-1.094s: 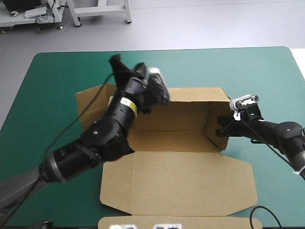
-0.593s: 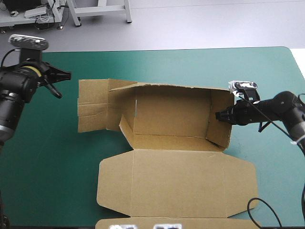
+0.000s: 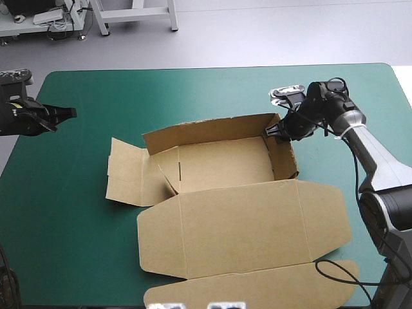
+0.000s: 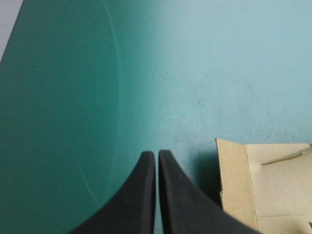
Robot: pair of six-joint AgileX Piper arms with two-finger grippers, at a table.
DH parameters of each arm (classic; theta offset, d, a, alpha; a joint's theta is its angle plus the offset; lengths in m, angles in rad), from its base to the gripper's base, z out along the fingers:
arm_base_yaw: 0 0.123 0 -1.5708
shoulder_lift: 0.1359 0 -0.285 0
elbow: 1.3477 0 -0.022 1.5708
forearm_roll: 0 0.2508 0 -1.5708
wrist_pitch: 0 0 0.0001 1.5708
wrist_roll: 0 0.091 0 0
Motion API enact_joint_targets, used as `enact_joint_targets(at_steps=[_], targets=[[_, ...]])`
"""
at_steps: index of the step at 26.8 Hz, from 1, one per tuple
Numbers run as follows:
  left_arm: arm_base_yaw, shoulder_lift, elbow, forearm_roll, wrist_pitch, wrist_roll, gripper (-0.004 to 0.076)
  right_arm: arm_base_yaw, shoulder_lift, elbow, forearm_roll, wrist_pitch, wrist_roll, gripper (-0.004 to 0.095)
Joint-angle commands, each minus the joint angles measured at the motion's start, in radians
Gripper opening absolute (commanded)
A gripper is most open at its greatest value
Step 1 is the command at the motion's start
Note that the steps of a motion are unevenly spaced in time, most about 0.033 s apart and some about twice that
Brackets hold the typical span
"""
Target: Fold the box
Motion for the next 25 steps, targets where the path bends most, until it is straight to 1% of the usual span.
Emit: enact_joint_targets(at_steps=[1, 7, 10, 12, 17, 19, 22, 25], targets=[[0.001, -0.002, -0.033, -0.029, -0.017, 0.004, 0.0005, -0.003, -0.060, -0.122, -0.029, 0.040, 0.006, 0.0446], [0.001, 0.039, -0.033, -0.027, 0.012, 0.011, 0.0005, -0.003, -0.093, -0.316, -0.097, 0.203, 0.006, 0.0445], [0.001, 0.051, -0.033, -0.027, 0.029, 0.014, 0.0004, -0.003, -0.134, -0.352, -0.106, 0.205, 0.070, 0.0445], [0.001, 0.054, -0.033, -0.029, 0.039, 0.024, 0.0004, -0.003, -0.169, -0.353, -0.106, 0.205, 0.072, 0.0445], [0.001, 0.056, -0.033, -0.032, 0.061, 0.028, 0.0004, -0.003, -0.276, -0.342, -0.101, 0.205, 0.090, 0.0445], [-0.001, 0.056, -0.033, -0.036, 0.076, 0.034, 0.0004, -0.003, -0.321, -0.313, -0.081, 0.205, 0.094, 0.0445], [-0.001, 0.056, -0.033, -0.040, 0.107, 0.034, 0.0004, -0.003, -0.373, -0.205, -0.061, 0.205, 0.087, 0.0445], [-0.001, 0.056, -0.033, -0.097, 0.129, 0.045, 0.0004, -0.003, -0.361, -0.099, -0.044, 0.184, 0.050, 0.0445]])
